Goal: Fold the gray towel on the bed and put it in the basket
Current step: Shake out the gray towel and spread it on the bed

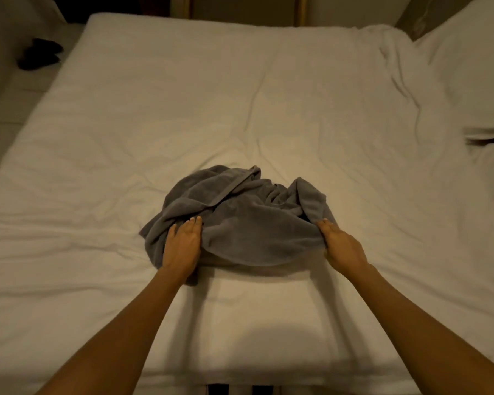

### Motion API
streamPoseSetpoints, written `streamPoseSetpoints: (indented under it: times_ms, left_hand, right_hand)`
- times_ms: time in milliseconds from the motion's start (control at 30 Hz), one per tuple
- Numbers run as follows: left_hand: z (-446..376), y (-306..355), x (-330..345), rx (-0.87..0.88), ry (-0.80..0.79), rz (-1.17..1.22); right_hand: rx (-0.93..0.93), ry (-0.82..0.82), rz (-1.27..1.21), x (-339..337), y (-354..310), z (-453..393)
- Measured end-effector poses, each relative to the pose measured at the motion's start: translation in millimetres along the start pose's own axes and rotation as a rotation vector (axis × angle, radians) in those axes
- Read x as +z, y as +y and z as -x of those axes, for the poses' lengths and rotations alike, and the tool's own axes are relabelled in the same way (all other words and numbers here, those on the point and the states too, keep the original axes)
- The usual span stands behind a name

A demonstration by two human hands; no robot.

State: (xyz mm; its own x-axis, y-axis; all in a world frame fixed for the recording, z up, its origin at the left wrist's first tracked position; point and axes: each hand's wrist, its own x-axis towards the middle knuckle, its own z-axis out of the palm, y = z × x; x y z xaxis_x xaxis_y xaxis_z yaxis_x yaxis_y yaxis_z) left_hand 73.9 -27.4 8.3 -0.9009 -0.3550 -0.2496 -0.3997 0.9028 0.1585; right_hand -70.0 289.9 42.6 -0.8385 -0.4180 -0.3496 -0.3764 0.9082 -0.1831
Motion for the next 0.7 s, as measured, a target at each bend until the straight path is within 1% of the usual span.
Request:
streamPoseSetpoints:
  times_ms: [67,133,200,300,400,467,533,567,600,700]
  left_hand:
    - [-2,-6,-6,0.023,0.009,0.039]
    - [-5,-8,-14,-0.011,-0.013,0.159]
    - [-11,-12,-21,-0.026,-0.054,0.202]
    - [-24,-24,-16,-0.017,-0.083,0.119]
    - [-24,-30,-7,-0.159,-0.109,0.107]
    - [-22,-35,1,-0.236,-0.087,0.125]
    - [-22,-39,8,-0.244,-0.084,0.125]
    - [-25,-40,10,-0.244,-0.089,0.162]
    - [-26,-41,12,-0.234,-0.11,0.186]
    - [-32,-36,14,-0.147,-0.182,0.131]
  right_hand:
    - [0.012,-0.021,0.047,-5,4,0]
    - [0.043,0.005,0.074,-11,9,-3]
    - [0.096,0.046,0.04,-18,15,-10]
    - [0.144,0.126,0.014,-27,35,-21]
    - [0.165,0.175,0.039,-33,61,-27]
    - [0.186,0.174,0.065,-31,76,-28]
    - [0.199,0.16,0.078,-27,84,-28]
    - [0.198,0.142,0.073,-23,85,-27]
    - [0.192,0.119,0.065,-19,85,-25]
    - [0.154,0.042,0.07,-7,75,-21]
